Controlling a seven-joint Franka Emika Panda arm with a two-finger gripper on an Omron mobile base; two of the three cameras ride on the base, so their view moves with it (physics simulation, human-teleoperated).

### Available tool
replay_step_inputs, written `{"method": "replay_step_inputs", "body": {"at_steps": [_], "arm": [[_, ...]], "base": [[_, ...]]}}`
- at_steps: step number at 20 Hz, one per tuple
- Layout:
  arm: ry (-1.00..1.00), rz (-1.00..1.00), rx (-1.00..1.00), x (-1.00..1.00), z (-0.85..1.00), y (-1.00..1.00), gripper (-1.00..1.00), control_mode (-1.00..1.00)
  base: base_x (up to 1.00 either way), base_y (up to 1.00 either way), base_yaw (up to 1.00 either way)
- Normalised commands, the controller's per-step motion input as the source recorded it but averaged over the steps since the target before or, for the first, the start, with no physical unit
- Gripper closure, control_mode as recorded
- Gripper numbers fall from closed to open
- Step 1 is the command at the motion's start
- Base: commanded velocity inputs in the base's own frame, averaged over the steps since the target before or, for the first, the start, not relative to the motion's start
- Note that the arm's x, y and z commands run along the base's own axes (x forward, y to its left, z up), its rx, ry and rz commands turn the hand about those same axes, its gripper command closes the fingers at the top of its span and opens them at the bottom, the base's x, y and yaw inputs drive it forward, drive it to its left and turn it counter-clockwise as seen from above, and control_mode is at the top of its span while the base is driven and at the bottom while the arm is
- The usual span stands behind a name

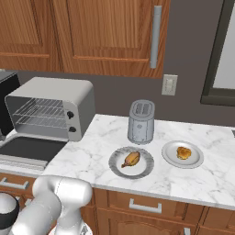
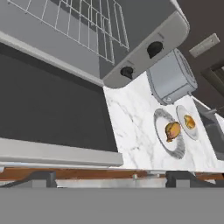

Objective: Open the toaster oven door. Place the bread on the bottom rack in the toaster oven and place the chicken drumstick on the top rack.

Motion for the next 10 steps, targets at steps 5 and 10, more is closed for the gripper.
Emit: {"method": "replay_step_inputs", "body": {"at_steps": [5,10], "arm": [[-0.04,0.00,0.14,0.10,0.17,-0.14,-1.00,-1.00],[0.00,0.00,0.13,0.07,0.16,-0.14,-1.00,-1.00]], "base": [[0.00,0.00,0.00],[0.00,0.00,0.00]]}}
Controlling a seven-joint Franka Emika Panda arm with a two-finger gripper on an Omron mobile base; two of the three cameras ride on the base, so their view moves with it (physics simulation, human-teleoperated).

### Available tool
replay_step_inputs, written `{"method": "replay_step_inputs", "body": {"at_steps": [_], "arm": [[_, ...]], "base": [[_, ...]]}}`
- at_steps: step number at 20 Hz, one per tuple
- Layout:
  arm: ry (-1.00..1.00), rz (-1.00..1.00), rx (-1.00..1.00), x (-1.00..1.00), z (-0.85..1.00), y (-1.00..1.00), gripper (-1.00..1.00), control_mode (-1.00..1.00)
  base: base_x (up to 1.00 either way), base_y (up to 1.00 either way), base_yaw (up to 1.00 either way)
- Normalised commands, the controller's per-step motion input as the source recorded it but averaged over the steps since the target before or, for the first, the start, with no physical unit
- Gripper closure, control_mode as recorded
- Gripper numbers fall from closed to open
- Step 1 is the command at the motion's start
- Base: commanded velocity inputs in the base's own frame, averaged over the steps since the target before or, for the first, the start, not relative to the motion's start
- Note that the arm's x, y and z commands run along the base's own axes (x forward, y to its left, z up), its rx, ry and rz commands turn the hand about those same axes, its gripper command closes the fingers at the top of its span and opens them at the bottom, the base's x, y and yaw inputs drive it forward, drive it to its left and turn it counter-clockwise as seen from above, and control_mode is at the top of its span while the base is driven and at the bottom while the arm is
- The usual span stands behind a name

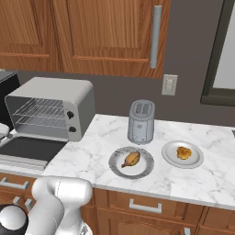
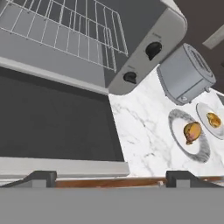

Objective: Open the toaster oven door. Place the bread on the bottom rack in the toaster oven and place the chicken drumstick on the top rack.

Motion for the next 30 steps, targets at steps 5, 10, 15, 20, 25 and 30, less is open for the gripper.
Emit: {"method": "replay_step_inputs", "body": {"at_steps": [5,10,15,20,25,30], "arm": [[0.00,0.00,0.12,0.12,0.14,-0.14,-1.00,-1.00],[0.02,0.00,0.16,0.11,0.11,-0.09,-1.00,-1.00],[0.02,0.00,0.17,0.13,0.01,-0.06,-1.00,-1.00],[0.00,0.00,0.15,0.07,0.00,-0.01,-1.00,-1.00],[0.00,0.00,0.13,0.13,0.00,-0.03,-1.00,-1.00],[0.01,-0.01,0.13,0.17,0.00,0.00,-1.00,-1.00]], "base": [[0.00,0.00,0.00],[0.00,0.00,0.00],[0.00,0.00,0.00],[0.00,0.00,0.00],[0.00,0.00,0.00],[0.00,0.00,0.00]]}}
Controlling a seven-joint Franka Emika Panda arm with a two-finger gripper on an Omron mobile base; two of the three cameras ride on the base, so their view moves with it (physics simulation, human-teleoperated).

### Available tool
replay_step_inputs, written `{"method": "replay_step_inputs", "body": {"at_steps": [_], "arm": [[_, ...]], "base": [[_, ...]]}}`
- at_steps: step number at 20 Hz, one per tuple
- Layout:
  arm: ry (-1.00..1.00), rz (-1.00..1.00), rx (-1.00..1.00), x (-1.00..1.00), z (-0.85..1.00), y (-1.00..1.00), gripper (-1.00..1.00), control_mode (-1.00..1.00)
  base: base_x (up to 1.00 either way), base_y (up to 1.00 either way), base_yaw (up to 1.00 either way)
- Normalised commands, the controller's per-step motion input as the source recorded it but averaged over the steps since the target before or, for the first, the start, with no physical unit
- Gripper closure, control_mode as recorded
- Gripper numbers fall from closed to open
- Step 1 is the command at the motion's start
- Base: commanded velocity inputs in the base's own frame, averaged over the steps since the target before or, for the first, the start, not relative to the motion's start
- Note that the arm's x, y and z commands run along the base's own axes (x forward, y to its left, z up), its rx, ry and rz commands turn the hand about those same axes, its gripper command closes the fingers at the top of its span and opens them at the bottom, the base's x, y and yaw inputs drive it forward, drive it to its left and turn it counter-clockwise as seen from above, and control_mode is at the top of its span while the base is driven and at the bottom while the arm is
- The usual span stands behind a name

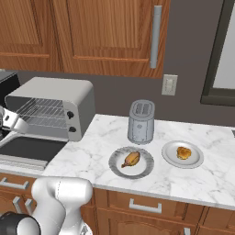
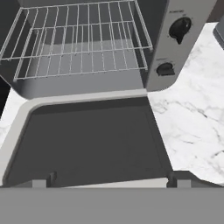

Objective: Open the toaster oven door. Place the bread on the bottom rack in the toaster oven and place the chicken drumstick on the top rack.

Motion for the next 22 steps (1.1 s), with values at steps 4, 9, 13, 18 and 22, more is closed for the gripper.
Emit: {"method": "replay_step_inputs", "body": {"at_steps": [4,9,13,18,22], "arm": [[0.00,0.00,0.13,0.17,-0.01,0.00,-1.00,-1.00],[-0.01,-0.01,0.13,0.04,-0.01,0.04,-1.00,-1.00],[-0.01,-0.01,0.07,0.04,-0.04,0.02,-1.00,-1.00],[-0.02,-0.01,-0.05,0.09,-0.03,0.02,-1.00,-1.00],[0.00,-0.02,-0.22,0.20,0.00,0.00,-1.00,-1.00]], "base": [[0.00,0.00,0.00],[0.00,0.00,0.00],[0.00,0.00,0.00],[0.00,0.00,0.00],[0.00,0.00,0.00]]}}
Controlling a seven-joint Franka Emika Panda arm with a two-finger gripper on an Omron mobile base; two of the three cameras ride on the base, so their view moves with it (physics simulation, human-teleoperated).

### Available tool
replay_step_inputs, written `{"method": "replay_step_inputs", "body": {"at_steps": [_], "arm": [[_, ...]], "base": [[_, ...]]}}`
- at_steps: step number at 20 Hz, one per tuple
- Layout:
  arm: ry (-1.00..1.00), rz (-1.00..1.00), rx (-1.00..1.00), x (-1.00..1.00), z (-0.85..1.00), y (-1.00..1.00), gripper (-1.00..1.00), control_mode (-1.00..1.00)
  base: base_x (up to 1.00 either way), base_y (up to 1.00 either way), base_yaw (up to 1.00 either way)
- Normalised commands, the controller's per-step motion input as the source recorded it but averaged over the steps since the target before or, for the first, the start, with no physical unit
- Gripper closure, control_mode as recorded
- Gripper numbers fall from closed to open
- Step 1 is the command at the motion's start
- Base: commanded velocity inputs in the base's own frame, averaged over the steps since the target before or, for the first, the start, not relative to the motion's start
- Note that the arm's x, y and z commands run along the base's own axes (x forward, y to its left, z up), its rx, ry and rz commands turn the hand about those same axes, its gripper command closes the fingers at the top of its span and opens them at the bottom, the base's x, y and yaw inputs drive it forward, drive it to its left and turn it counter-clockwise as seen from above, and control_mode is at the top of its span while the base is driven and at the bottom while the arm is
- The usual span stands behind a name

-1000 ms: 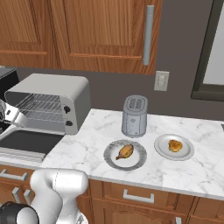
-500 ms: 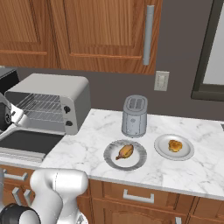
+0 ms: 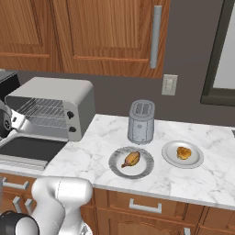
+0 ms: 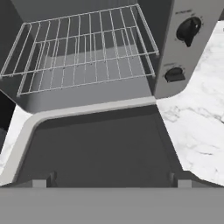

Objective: Open the toaster oven door. Place the bread on the bottom rack in the toaster oven and place the chicken drumstick on the top rack.

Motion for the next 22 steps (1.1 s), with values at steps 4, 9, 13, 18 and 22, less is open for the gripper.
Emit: {"method": "replay_step_inputs", "body": {"at_steps": [4,9,13,18,22], "arm": [[-0.02,0.00,-0.22,0.18,0.00,0.04,-1.00,-1.00],[0.00,0.02,-0.16,0.09,-0.07,0.10,-1.00,-1.00],[-0.02,0.06,-0.11,0.03,-0.21,0.10,-1.00,-1.00],[-0.03,0.10,-0.12,0.04,-0.18,0.01,-1.00,-1.00],[-0.12,0.15,-0.11,0.12,-0.14,-0.02,-1.00,-1.00]], "base": [[0.00,0.00,0.00],[0.00,0.00,0.00],[0.00,0.00,0.00],[0.00,0.00,0.00],[0.00,0.00,0.00]]}}
